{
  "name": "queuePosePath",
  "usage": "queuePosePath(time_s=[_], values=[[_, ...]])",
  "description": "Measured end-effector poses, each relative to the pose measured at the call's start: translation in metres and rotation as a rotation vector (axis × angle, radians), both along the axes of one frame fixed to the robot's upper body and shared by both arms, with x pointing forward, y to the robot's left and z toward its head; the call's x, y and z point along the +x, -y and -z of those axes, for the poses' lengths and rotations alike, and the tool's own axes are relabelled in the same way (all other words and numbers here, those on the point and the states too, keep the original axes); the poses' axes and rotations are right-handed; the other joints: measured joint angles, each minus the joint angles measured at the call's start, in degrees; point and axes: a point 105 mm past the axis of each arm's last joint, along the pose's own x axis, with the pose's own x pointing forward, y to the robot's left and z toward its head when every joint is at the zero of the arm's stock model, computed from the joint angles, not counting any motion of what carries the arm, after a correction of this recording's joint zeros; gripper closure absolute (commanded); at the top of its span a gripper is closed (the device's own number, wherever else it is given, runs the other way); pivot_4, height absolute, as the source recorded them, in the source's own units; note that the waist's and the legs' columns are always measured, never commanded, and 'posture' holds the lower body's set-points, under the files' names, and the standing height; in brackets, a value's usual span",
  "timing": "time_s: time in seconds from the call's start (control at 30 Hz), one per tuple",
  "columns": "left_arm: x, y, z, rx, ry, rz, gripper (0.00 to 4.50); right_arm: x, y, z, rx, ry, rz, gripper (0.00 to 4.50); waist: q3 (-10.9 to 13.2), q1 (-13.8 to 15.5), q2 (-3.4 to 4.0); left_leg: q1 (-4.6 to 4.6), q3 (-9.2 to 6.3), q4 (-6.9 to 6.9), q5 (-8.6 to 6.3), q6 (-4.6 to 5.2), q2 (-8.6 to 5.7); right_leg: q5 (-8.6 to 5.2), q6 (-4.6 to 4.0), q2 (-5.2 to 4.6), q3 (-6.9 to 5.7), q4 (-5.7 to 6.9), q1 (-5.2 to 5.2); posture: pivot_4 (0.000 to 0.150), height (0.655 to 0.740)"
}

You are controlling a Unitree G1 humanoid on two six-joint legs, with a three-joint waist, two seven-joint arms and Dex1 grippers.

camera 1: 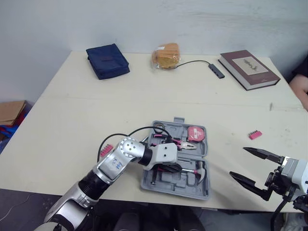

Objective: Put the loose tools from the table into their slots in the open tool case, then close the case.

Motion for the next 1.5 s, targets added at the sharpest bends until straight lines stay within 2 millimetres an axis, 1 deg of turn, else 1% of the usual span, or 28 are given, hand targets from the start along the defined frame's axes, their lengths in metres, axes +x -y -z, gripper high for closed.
queuePosePath(time_s=[0.07,0.3,0.43,0.47,0.5,0.53,0.57,0.6,0.63,0.67,0.73,0.77,0.8,0.83,0.87,0.97,1.0,1.03,1.13,1.17,1.2,1.23,1.27,1.33,1.4,1.47,1.5], values=[[-0.001,0.004,0.003,0.026,0.008,0.004,4.43,0.0,0.0,0.0,-0.001,-0.001,-0.002,0.0,-0.2,0.08,0.05,-0.02,-0.01,-0.02,-0.01,0.02,0.0,0.0,0.0,-0.06,-0.02,-0.09,0.02,0.15,0.74],[-0.002,0.013,0.005,0.066,0.056,0.037,4.43,0.001,0.001,0.001,-0.001,-0.001,-0.002,0.0,-0.47,0.83,-0.07,-0.09,-0.03,-0.05,-0.05,0.08,0.0,0.01,0.01,-0.12,-0.03,-0.33,0.03,0.15,0.74],[-0.002,0.016,0.004,0.045,0.074,0.037,4.43,0.004,0.004,0.0,0.0,0.014,0.009,0.0,-0.66,1.14,-0.06,-0.14,-0.03,-0.1,-0.08,0.14,0.0,-0.12,-0.23,-0.17,-0.03,-0.5,0.04,0.15,0.74],[-0.002,0.016,0.003,0.012,0.061,0.022,4.43,0.004,0.005,0.001,0.001,0.01,0.014,0.0,-0.66,1.17,-0.02,-0.16,-0.03,-0.1,-0.1,0.19,0.0,-0.13,-0.25,-0.18,-0.03,-0.52,0.01,0.15,0.74],[-0.001,0.016,0.0,-0.084,0.017,0.013,4.43,0.003,0.009,0.002,0.001,0.005,0.026,0.0,-0.61,1.21,0.03,-0.18,-0.03,-0.03,-0.1,0.21,0.0,-0.11,-0.23,-0.19,-0.04,-0.52,-0.25,0.15,0.74],[0.001,0.015,-0.001,-0.103,0.007,0.005,4.43,0.003,0.011,0.002,0.001,0.004,0.031,0.0,-0.59,1.21,0.04,-0.35,-0.01,0.0,-0.09,0.22,-0.01,-0.07,-0.16,-0.2,-0.04,-0.47,-0.45,0.15,0.74],[0.004,0.013,-0.007,-0.179,-0.026,-0.005,4.43,0.003,0.016,0.003,-0.001,0.004,0.046,0.0,-0.59,1.21,0.04,-0.68,-0.01,0.06,-0.07,0.21,-0.02,0.09,0.09,-0.21,-0.04,-0.38,-0.79,0.15,0.74],[0.013,0.007,-0.021,-0.28,-0.038,-0.036,4.43,0.004,0.023,0.002,-0.005,0.005,0.07,0.0,-0.55,1.21,0.09,-1.12,-0.04,0.22,-0.05,0.18,-0.02,0.12,0.13,-0.2,-0.09,-0.24,-1.23,0.15,0.74],[0.02,0.001,-0.033,-0.345,-0.022,-0.052,4.43,0.005,0.028,0.001,-0.011,0.008,0.081,0.0,-0.54,1.21,0.1,-1.33,-0.03,0.26,0.01,0.07,-0.04,0.13,0.14,-0.19,-0.1,-0.11,-1.51,0.15,0.74],[0.023,-0.009,-0.046,-0.395,0.014,-0.033,4.19,0.005,0.03,0.001,-0.017,0.012,0.084,0.0,-0.54,1.19,0.1,-1.4,-0.02,0.24,0.16,-0.21,-0.05,0.12,0.13,-0.16,-0.11,-0.05,-1.66,0.15,0.74],[0.027,-0.026,-0.062,-0.435,0.08,-0.004,3.62,0.004,0.037,0.0,-0.026,0.019,0.099,0.0,-0.54,1.17,0.16,-1.42,0.03,0.04,0.28,-0.42,-0.06,0.09,0.06,-0.07,-0.11,0.02,-1.78,0.15,0.74],[0.031,-0.035,-0.066,-0.45,0.094,-0.011,3.18,0.004,0.04,0.001,-0.028,0.02,0.105,0.0,-0.52,1.18,0.21,-1.4,0.03,0.0,0.3,-0.45,-0.05,0.07,0.04,-0.04,-0.12,0.04,-1.79,0.15,0.74],[0.035,-0.044,-0.069,-0.457,0.109,-0.03,2.87,0.004,0.043,0.002,-0.028,0.018,0.117,0.0,-0.48,1.16,0.22,-1.4,0.03,0.0,0.31,-0.46,-0.05,0.07,0.03,-0.01,-0.12,0.06,-1.81,0.15,0.74],[0.039,-0.052,-0.071,-0.454,0.128,-0.048,2.45,0.005,0.045,0.003,-0.03,0.021,0.124,0.0,-0.43,1.14,0.24,-1.41,0.04,0.01,0.3,-0.46,-0.05,0.07,0.03,-0.01,-0.11,0.09,-1.82,0.15,0.74],[0.046,-0.072,-0.073,-0.419,0.158,-0.082,1.9,0.006,0.05,0.003,-0.027,0.034,0.141,0.0,-0.29,0.95,0.21,-1.38,0.07,0.02,0.3,-0.43,-0.05,0.07,0.03,0.01,-0.09,0.16,-1.82,0.15,0.74],[0.059,-0.114,-0.08,-0.37,0.223,-0.191,0.81,0.006,0.066,0.0,-0.028,0.063,0.206,0.0,-0.02,0.75,0.22,-1.35,0.1,0.04,0.18,-0.15,-0.09,0.07,0.03,-0.03,-0.04,0.29,-1.84,0.15,0.74],[0.06,-0.139,-0.082,-0.356,0.238,-0.266,0.34,0.005,0.074,0.001,-0.036,0.07,0.233,0.0,0.01,0.48,0.21,-1.33,0.09,0.01,0.17,-0.14,-0.08,0.07,0.03,-0.04,-0.04,0.3,-1.84,0.15,0.74],[0.059,-0.163,-0.081,-0.338,0.241,-0.336,0.03,0.003,0.081,0.002,-0.043,0.079,0.262,0.0,0.03,0.17,0.25,-1.31,0.09,-0.04,0.17,-0.13,-0.08,0.06,0.01,-0.08,-0.02,0.31,-1.85,0.15,0.74],[0.048,-0.204,-0.068,-0.298,0.226,-0.466,0.03,-0.001,0.097,0.005,-0.055,0.095,0.331,0.0,0.07,-0.2,0.3,-1.32,0.08,-0.1,0.16,-0.12,-0.07,0.04,-0.02,-0.13,-0.02,0.27,-1.86,0.15,0.74],[0.043,-0.215,-0.065,-0.311,0.226,-0.52,0.03,-0.004,0.105,0.007,-0.062,0.104,0.364,0.0,0.09,-0.22,0.28,-1.32,0.08,-0.08,0.15,-0.1,-0.07,0.04,-0.02,-0.15,-0.02,0.26,-1.86,0.15,0.74],[0.042,-0.221,-0.064,-0.316,0.226,-0.549,0.03,-0.005,0.109,0.007,-0.061,0.11,0.383,0.0,0.12,-0.23,0.26,-1.32,0.08,-0.07,0.14,-0.09,-0.07,0.04,-0.03,-0.16,-0.02,0.27,-1.86,0.15,0.74],[0.037,-0.237,-0.063,-0.309,0.24,-0.613,0.03,-0.007,0.115,0.008,-0.067,0.119,0.407,0.0,0.18,-0.26,0.17,-1.32,0.07,-0.09,0.14,-0.1,-0.05,0.03,-0.04,-0.17,-0.02,0.28,-1.87,0.15,0.74],[0.032,-0.259,-0.063,-0.291,0.259,-0.701,0.03,-0.012,0.123,0.01,-0.075,0.121,0.441,0.0,0.2,-0.28,0.12,-1.3,0.04,-0.13,0.14,-0.1,-0.02,0.0,-0.09,-0.16,-0.04,0.29,-1.87,0.15,0.74],[0.024,-0.291,-0.068,-0.268,0.295,-0.827,0.03,-0.022,0.137,0.015,-0.08,0.105,0.5,0.0,0.22,-0.21,0.11,-1.28,0.03,-0.18,0.15,-0.1,-0.01,-0.03,-0.14,-0.18,-0.06,0.29,-1.86,0.15,0.74],[0.013,-0.329,-0.069,-0.244,0.317,-0.981,0.03,-0.03,0.151,0.02,-0.087,0.108,0.574,0.0,0.22,-0.31,0.16,-1.25,0.07,-0.19,0.14,-0.1,-0.02,-0.03,-0.16,-0.22,-0.02,0.3,-1.85,0.15,0.74],[0.004,-0.356,-0.07,-0.24,0.329,-1.095,0.03,-0.041,0.165,0.025,-0.093,0.095,0.648,0.0,0.26,-0.21,0.24,-1.25,0.07,-0.21,0.14,-0.09,-0.03,-0.05,-0.18,-0.25,-0.03,0.3,-1.85,0.15,0.74],[-0.003,-0.371,-0.067,-0.234,0.324,-1.159,0.03,-0.044,0.172,0.025,-0.094,0.108,0.688,0.0,0.26,-0.31,0.23,-1.24,0.08,-0.19,0.14,-0.09,-0.02,-0.05,-0.19,-0.25,-0.03,0.31,-1.84,0.15,0.74]])
